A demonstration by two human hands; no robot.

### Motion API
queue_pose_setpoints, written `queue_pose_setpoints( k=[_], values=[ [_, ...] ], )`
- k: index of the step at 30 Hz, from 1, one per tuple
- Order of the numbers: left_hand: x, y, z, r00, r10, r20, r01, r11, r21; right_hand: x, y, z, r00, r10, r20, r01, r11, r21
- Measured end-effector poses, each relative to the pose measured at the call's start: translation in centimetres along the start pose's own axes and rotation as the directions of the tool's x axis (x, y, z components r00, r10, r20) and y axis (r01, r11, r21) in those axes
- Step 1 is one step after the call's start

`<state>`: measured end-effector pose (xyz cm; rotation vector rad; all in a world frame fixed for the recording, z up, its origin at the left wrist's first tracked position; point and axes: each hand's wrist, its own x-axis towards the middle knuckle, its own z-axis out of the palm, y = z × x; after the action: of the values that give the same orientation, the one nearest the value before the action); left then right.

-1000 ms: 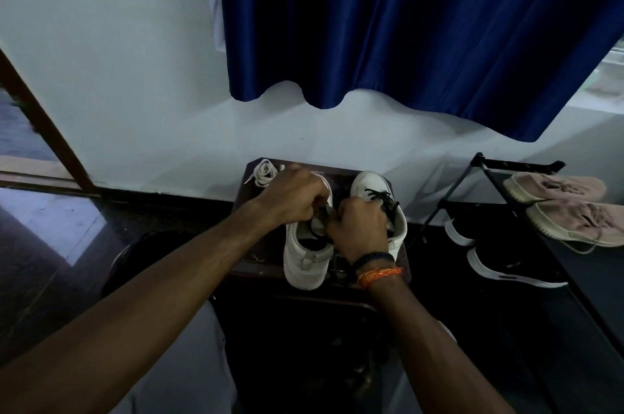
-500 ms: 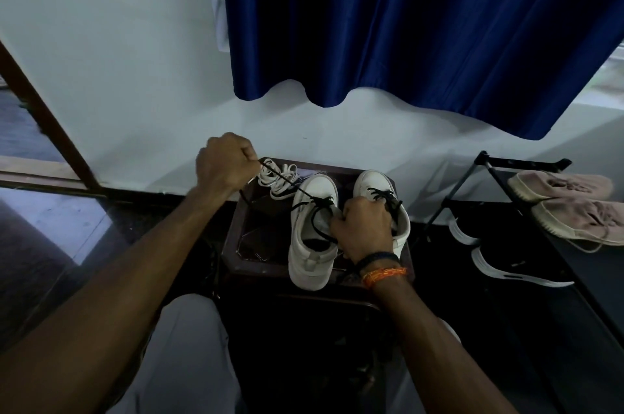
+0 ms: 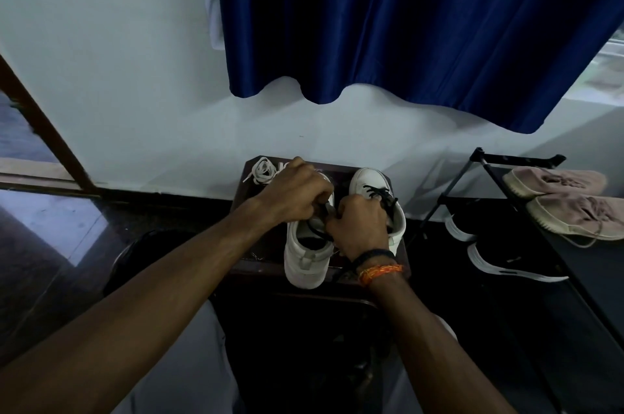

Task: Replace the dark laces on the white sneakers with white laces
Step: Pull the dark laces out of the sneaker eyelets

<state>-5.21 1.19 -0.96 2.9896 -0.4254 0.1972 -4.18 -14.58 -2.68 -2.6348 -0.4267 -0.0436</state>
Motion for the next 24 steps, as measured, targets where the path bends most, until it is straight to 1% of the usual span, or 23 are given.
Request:
queue_pose_setpoints(
  k=[2, 5, 7, 8, 9, 10, 11, 12, 13, 14, 15, 16, 19, 21, 22, 23, 24],
  values=[
    [0.2, 0.2, 0.1, 1.0, -0.004, -0.023, 0.005, 0.999, 0.033, 0.0, 0.0, 0.0, 1.0, 0.003, -0.016, -0.003, 1.0, -0.011],
    [0.1, 0.2, -0.2, 0.992, -0.057, -0.109, 0.054, 0.998, -0.029, -0.1, -0.1, -0.3, 1.0, 0.0, -0.017, 0.0, 1.0, -0.026],
    [-0.3, -0.5, -0.6, 0.973, -0.143, -0.183, 0.133, 0.989, -0.066, -0.1, -0.2, -0.6, 1.0, 0.003, -0.007, -0.003, 0.999, -0.034],
    [-0.7, -1.2, -0.9, 0.951, -0.202, -0.233, 0.185, 0.978, -0.092, -0.1, -0.2, -0.8, 1.0, 0.007, -0.005, -0.007, 0.999, -0.033],
    [-1.3, -2.0, -1.4, 0.916, -0.275, -0.293, 0.248, 0.96, -0.127, -0.2, -0.2, -1.0, 1.0, 0.012, -0.001, -0.012, 1.0, -0.029],
    [-2.0, -3.0, -2.0, 0.861, -0.369, -0.349, 0.328, 0.929, -0.173, -0.2, -0.2, -1.0, 1.0, 0.016, 0.002, -0.015, 1.0, -0.025],
    [-2.8, -4.1, -2.8, 0.785, -0.473, -0.401, 0.412, 0.881, -0.232, -0.3, -0.2, -1.1, 1.0, 0.018, 0.003, -0.018, 1.0, -0.026],
    [-3.6, -5.3, -3.5, 0.687, -0.576, -0.442, 0.492, 0.817, -0.3, -0.3, -0.1, -1.2, 1.0, 0.02, 0.001, -0.019, 0.999, -0.031],
    [-4.4, -6.5, -4.3, 0.579, -0.671, -0.463, 0.56, 0.74, -0.372, -0.3, -0.1, -1.1, 1.0, 0.022, -0.003, -0.022, 0.999, -0.031],
    [-5.2, -7.6, -4.9, 0.485, -0.743, -0.461, 0.597, 0.667, -0.446, -0.3, -0.1, -1.1, 1.0, 0.025, -0.006, -0.025, 0.999, -0.025],
    [-5.8, -8.4, -5.2, 0.434, -0.792, -0.43, 0.607, 0.61, -0.509, -0.3, -0.2, -1.0, 1.0, 0.026, -0.006, -0.026, 0.999, -0.019],
    [-6.1, -8.9, -5.3, 0.446, -0.808, -0.385, 0.6, 0.589, -0.541, -0.3, -0.3, -0.9, 1.0, 0.028, -0.004, -0.028, 1.0, -0.012],
    [-6.2, -8.2, -4.6, 0.636, -0.737, -0.228, 0.535, 0.634, -0.559, -0.3, -0.6, -0.7, 1.0, 0.027, -0.012, -0.027, 0.999, -0.017],
    [-5.9, -7.3, -3.5, 0.73, -0.666, -0.153, 0.483, 0.662, -0.573, -0.4, -0.5, -0.7, 0.999, 0.023, -0.022, -0.024, 0.999, -0.023],
    [-5.6, -6.9, -2.8, 0.762, -0.636, -0.122, 0.47, 0.673, -0.57, -0.4, -0.4, -0.6, 0.999, 0.014, -0.033, -0.015, 0.999, -0.029],
    [-5.4, -6.6, -2.0, 0.778, -0.621, -0.089, 0.475, 0.675, -0.565, -0.5, -0.4, -0.7, 0.999, -0.003, -0.052, 0.001, 0.999, -0.038],
    [-5.3, -6.4, -1.3, 0.781, -0.622, -0.062, 0.488, 0.669, -0.56, -0.6, -0.4, -0.8, 0.997, -0.027, -0.074, 0.024, 0.999, -0.041]
  ],
)
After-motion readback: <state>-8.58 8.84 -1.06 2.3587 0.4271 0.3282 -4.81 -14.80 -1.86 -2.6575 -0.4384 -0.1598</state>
